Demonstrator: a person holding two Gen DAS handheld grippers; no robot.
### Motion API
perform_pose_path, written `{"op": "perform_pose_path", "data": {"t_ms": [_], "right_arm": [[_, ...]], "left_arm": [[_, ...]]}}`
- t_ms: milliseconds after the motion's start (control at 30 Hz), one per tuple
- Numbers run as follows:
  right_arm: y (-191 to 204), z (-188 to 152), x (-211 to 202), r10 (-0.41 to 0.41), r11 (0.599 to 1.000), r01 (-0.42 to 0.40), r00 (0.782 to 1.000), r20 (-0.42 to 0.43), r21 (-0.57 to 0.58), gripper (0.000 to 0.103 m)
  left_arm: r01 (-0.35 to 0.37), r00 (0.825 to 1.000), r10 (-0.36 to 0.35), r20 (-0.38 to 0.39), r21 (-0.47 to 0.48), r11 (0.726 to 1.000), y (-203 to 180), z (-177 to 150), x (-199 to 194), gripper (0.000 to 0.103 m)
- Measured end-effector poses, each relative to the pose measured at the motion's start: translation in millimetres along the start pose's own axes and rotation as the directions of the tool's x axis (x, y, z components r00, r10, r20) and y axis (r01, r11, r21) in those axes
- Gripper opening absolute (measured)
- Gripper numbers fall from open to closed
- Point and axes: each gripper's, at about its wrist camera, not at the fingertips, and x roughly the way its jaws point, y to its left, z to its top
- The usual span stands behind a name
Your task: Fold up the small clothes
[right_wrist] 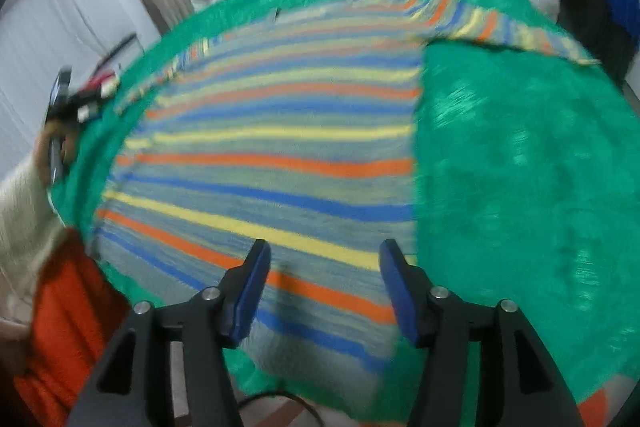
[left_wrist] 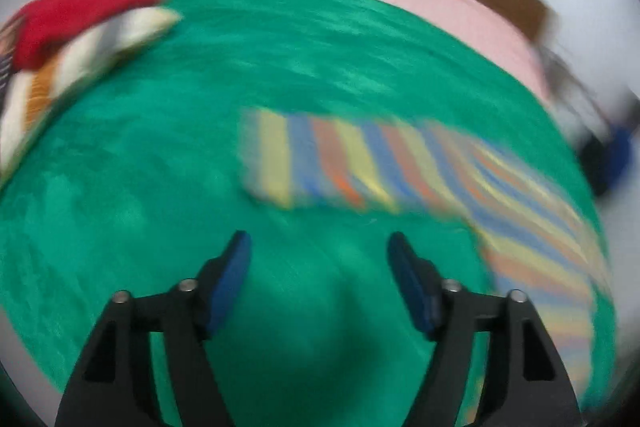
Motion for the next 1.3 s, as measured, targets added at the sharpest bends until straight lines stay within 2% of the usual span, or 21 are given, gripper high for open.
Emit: {"op": "perform_pose_path", "data": {"t_ms": [67, 133, 200, 267, 367, 400, 433, 467, 500, 567, 633, 767, 900, 933, 967, 1000, 1033, 1100, 1200, 1233, 1300], "right_arm": [[-14.9, -3.6, -19.9, -0.006, 1.000, 0.006, 1.000, 0.016, 0.020, 0.068], [-27.8, -10.1, -25.4, 0.021, 0.999, -0.020, 0.999, -0.032, 0.036, 0.068], [-36.6, -19.3, -22.1, 0.070, 0.996, -0.065, 0.994, -0.081, 0.066, 0.068], [-37.5, -30.0, -11.4, 0.117, 0.990, -0.106, 0.985, -0.129, 0.088, 0.067], [-30.1, -37.7, 9.1, 0.152, 0.986, -0.137, 0.972, -0.178, 0.094, 0.054], [-25.7, -39.0, 14.2, 0.178, 0.982, -0.163, 0.966, -0.189, 0.094, 0.041], [-20.5, -39.6, 17.8, 0.194, 0.980, -0.181, 0.961, -0.199, 0.081, 0.018], [-15.1, -39.6, 20.3, 0.173, 0.985, -0.166, 0.962, -0.210, 0.055, 0.008], [-12.6, -39.1, 19.7, 0.142, 0.990, -0.137, 0.966, -0.218, 0.040, 0.008], [-14.6, -37.2, 7.2, 0.123, 0.992, -0.116, 0.969, -0.212, 0.046, 0.007], [-15.7, -37.0, -11.1, 0.086, 0.996, -0.083, 0.975, -0.204, 0.025, 0.007], [-18.6, -47.1, -10.1, 0.036, 0.999, -0.032, 0.972, -0.231, 0.024, 0.007], [-22.3, -53.2, 20.3, 0.004, 0.999, 0.005, 0.968, -0.250, 0.034, 0.007], [-21.5, -52.7, 20.1, -0.001, 0.999, 0.009, 0.971, -0.241, 0.032, 0.009], [-21.2, -52.2, 17.3, 0.004, 0.999, 0.005, 0.973, -0.230, 0.038, 0.015], [-20.9, -51.8, 12.6, 0.008, 0.999, 0.002, 0.976, -0.219, 0.044, 0.029], [-22.1, -52.9, 5.5, 0.007, 0.999, 0.003, 0.979, -0.204, 0.046, 0.048], [-22.8, -54.0, -13.8, 0.001, 0.999, 0.005, 0.990, -0.143, 0.044, 0.060], [-26.6, -48.3, -44.3, -0.066, 0.996, 0.066, 0.998, -0.007, 0.052, 0.067], [-29.3, -44.1, -51.8, -0.095, 0.993, 0.092, 0.994, 0.052, 0.068, 0.074], [-34.1, -33.7, -56.2, -0.148, 0.985, 0.133, 0.979, 0.141, 0.107, 0.078]], "left_arm": [[0.145, 0.985, -0.135, -0.106, 0.096, 0.985, -27.9, -39.7, -17.7, 0.088], [0.234, 0.959, -0.199, -0.203, 0.162, 0.959, -52.8, -82.9, -25.3, 0.089], [0.278, 0.935, -0.212, -0.285, 0.215, 0.936, -75.1, -123.5, -24.3, 0.089], [0.293, 0.922, -0.203, -0.329, 0.253, 0.922, -91.7, -153.3, -19.3, 0.089], [0.277, 0.924, -0.156, -0.349, 0.329, 0.903, -111.0, -178.6, -15.4, 0.082], [0.271, 0.925, -0.141, -0.353, 0.352, 0.896, -115.0, -183.6, -15.9, 0.061], [0.260, 0.927, -0.117, -0.357, 0.384, 0.886, -118.2, -186.6, -15.9, 0.023], [0.268, 0.922, -0.118, -0.368, 0.389, 0.881, -118.2, -187.5, -17.0, 0.006], [0.308, 0.906, -0.162, -0.392, 0.344, 0.887, -113.8, -185.3, -20.9, 0.005], [0.315, 0.908, -0.190, -0.374, 0.309, 0.897, -105.3, -182.4, -34.6, 0.004], [0.339, 0.903, -0.218, -0.370, 0.305, 0.890, -100.4, -184.7, -43.8, 0.004], [0.293, 0.901, -0.146, -0.409, 0.324, 0.900, -101.6, -204.1, -17.2, 0.004], [0.256, 0.915, -0.115, -0.387, 0.335, 0.907, -108.1, -203.6, -17.2, 0.013], [0.246, 0.924, -0.111, -0.366, 0.348, 0.905, -110.3, -203.0, -24.5, 0.027], [0.228, 0.936, -0.101, -0.338, 0.363, 0.904, -110.8, -201.5, -34.0, 0.038], [0.218, 0.946, -0.102, -0.308, 0.368, 0.904, -111.5, -199.5, -43.7, 0.059], [0.215, 0.954, -0.116, -0.276, 0.364, 0.906, -114.0, -195.7, -52.2, 0.072], [0.211, 0.968, -0.147, -0.204, 0.339, 0.917, -111.9, -183.6, -69.6, 0.081], [0.173, 0.984, -0.150, -0.097, 0.300, 0.938, -105.8, -159.8, -77.1, 0.094], [0.145, 0.989, -0.134, -0.055, 0.290, 0.946, -104.3, -150.3, -76.3, 0.096], [0.066, 0.997, -0.075, 0.025, 0.260, 0.963, -103.2, -130.7, -67.2, 0.096]]}}
